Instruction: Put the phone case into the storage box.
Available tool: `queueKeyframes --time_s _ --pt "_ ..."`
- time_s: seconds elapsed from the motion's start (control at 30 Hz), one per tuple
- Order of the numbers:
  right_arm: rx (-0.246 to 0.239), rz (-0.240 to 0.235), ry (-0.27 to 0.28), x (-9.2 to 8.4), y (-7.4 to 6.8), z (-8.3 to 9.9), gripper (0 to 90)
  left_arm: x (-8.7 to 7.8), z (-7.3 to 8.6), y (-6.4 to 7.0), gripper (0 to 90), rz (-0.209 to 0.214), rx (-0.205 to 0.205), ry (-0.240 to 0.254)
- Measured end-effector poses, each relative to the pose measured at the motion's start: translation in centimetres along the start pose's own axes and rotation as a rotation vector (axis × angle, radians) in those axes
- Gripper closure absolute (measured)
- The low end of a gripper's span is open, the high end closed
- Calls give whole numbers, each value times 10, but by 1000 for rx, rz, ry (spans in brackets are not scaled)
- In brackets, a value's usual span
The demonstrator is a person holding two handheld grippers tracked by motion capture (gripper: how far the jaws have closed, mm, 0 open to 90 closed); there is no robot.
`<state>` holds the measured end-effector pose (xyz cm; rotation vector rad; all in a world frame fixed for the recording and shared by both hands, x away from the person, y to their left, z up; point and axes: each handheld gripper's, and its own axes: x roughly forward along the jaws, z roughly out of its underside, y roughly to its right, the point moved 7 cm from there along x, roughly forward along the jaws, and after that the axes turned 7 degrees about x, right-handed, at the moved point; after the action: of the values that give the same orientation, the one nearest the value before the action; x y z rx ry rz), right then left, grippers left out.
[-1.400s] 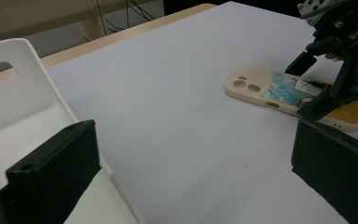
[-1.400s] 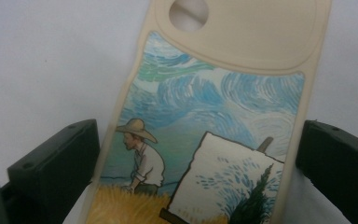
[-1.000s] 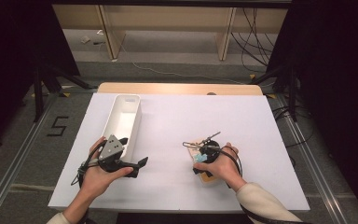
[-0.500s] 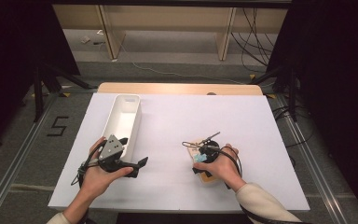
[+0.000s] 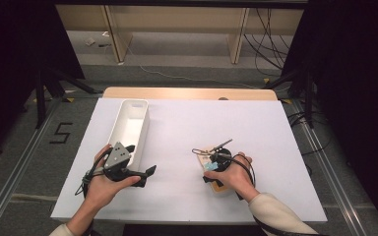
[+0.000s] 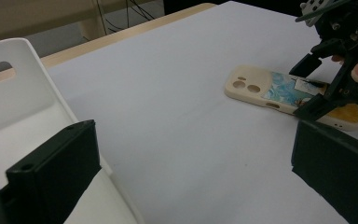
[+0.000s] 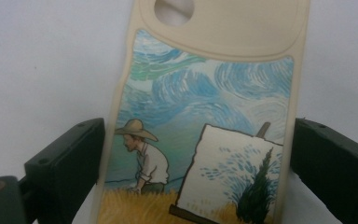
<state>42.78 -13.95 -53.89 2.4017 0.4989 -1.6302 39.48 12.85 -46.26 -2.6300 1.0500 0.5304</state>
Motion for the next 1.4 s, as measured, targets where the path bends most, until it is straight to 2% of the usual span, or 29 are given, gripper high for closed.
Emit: queueKeyframes --time_s 0.73,1.03,1.23,1.4 --pt "39 8 3 -2 -1 0 100 0 0 0 3 -2 1 0" --pt "28 -1 9 -3 1 0 110 -1 0 -1 4 -3 2 1" --pt "29 -15 22 -7 2 0 113 -1 0 -1 5 -4 2 2" --pt "20 -26 57 -12 3 -2 113 -1 0 -1 5 -4 2 2"
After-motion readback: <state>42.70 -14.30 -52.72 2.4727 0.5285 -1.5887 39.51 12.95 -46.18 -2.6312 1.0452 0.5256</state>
